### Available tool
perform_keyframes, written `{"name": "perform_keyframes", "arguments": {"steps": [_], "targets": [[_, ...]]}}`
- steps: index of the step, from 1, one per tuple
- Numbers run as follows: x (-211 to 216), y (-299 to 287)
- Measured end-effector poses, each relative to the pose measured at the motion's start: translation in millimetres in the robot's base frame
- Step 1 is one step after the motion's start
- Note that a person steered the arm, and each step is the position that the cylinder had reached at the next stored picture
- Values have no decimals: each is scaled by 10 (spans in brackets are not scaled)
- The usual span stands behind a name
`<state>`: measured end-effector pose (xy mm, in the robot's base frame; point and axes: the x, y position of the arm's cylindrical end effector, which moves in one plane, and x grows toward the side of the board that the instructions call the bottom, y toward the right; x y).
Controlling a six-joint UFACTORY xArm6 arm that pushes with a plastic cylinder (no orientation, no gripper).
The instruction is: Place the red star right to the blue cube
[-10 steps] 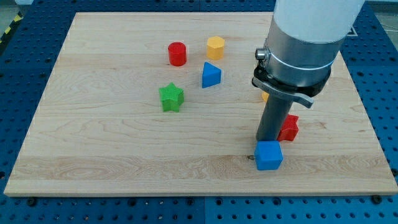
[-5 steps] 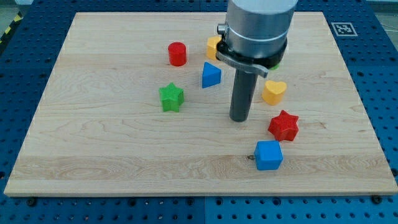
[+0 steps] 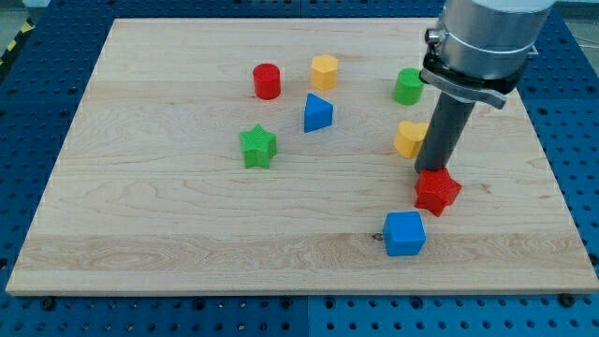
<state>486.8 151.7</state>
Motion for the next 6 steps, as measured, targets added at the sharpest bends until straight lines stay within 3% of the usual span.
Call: {"name": "perform_keyframes", "arguments": {"steps": [4, 6], "targets": [[6, -59], [247, 138]]}}
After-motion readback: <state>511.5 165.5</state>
